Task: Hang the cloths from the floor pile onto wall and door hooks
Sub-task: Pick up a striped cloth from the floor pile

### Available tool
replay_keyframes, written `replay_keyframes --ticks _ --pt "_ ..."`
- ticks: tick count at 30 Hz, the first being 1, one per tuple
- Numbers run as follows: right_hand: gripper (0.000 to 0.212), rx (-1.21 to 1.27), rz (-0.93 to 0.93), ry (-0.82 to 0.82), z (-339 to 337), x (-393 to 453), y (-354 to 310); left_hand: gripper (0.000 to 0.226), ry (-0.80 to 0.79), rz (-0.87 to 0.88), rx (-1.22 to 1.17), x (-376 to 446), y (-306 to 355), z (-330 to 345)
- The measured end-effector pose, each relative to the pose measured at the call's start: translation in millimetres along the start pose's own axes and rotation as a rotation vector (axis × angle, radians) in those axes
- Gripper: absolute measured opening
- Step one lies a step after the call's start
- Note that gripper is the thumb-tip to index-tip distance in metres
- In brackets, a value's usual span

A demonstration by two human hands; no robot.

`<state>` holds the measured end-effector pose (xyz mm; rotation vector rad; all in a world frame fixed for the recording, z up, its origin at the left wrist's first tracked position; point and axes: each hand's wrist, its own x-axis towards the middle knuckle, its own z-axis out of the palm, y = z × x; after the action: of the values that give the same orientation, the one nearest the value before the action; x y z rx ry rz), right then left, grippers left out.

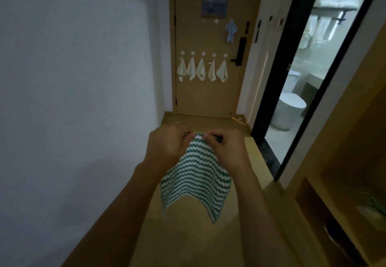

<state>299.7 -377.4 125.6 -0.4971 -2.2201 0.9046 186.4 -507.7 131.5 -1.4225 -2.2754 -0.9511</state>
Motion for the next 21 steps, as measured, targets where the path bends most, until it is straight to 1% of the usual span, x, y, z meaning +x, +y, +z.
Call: replay_keyframes --ticks 2,5,8,15,21 --pt "0.011 0.016 -0.020 -0.016 5 39 15 0.034 0.038 0.010 0.020 32 -14 11" --pt "0.012 0.012 -0.054 -0.018 9 98 37 0.023 0.004 -0.017 0.115 89 -30 29" --pt "0.011 -0.031 -0.098 0.000 11 154 60 0.021 0.001 -0.058 0.150 142 -47 50" --pt "0.011 -0.071 -0.157 -0.001 25 260 116 0.023 0.005 -0.070 0.119 239 -92 106" --pt "0.018 -0.149 -0.171 0.028 50 346 159 0.021 0.010 -0.047 0.075 321 -149 156"
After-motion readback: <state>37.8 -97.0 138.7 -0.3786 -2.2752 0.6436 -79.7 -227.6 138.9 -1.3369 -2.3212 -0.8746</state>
